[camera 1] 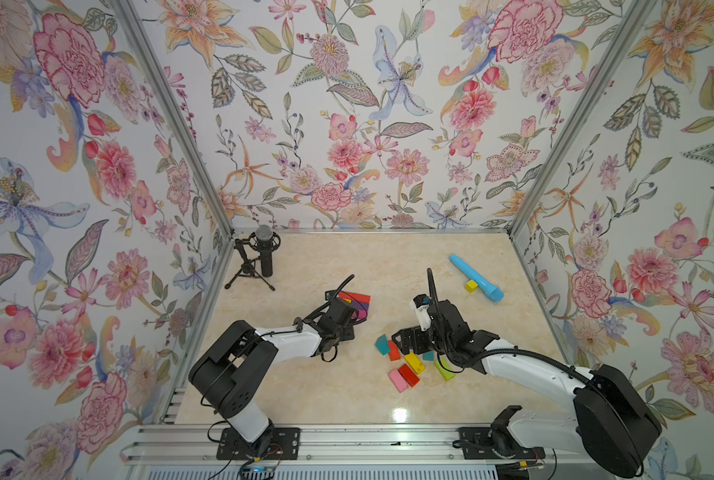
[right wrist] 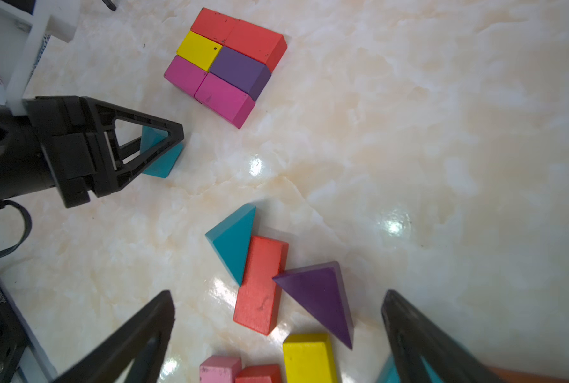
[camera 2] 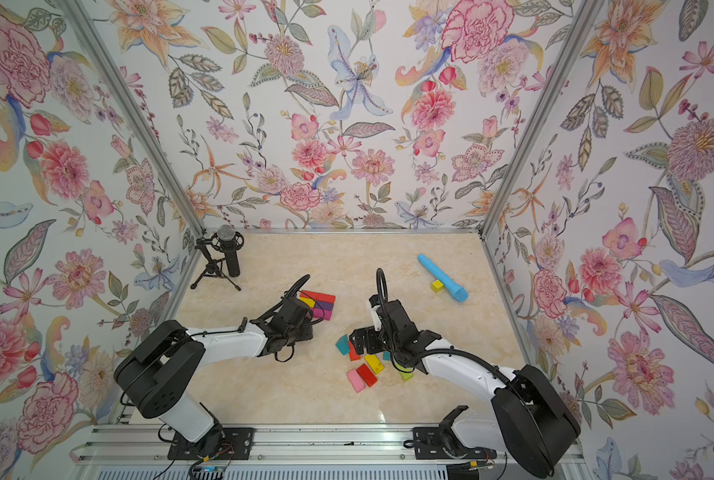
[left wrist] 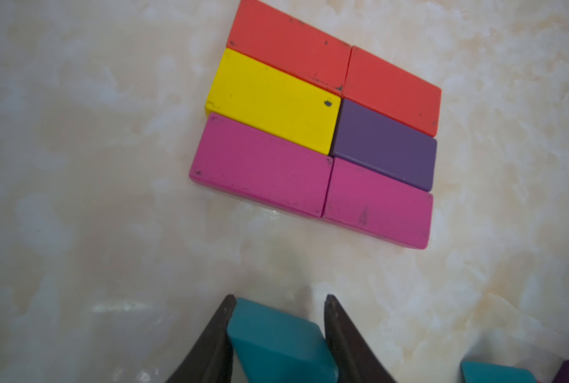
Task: Assemble a piece of candy with building blocks
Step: Place the building block at the center of the board, then assemble the building blocks at the center of the board.
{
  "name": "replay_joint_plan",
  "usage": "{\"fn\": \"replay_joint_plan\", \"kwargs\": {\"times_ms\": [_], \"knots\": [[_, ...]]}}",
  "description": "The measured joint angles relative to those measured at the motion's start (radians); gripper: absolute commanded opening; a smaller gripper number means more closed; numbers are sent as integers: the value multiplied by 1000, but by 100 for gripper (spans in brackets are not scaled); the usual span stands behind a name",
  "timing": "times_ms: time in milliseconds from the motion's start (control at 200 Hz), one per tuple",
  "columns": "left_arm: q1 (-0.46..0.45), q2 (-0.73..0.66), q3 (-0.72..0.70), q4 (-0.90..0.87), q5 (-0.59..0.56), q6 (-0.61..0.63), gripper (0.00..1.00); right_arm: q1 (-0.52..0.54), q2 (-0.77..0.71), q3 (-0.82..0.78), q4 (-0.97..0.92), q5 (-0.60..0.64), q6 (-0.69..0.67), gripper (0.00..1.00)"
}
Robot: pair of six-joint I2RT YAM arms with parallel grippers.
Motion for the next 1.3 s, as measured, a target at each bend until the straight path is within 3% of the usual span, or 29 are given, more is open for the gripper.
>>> {"fn": "replay_joint_plan", "kwargs": {"times_ms": [150,365,600,1301], "knots": [[5,-2,3,3,4,-1,69,1,0,2,11,4,0,100],[5,-87,-18,3,54,-19,71,1,-7,-2,13,11,0,100],[-55,-201,-101,17,56,-94,71,0,-21,-8,16,11,0,100],[-81,-95,-126,186,138,-150,69,0,-16,6,11,14,0,100]]}}
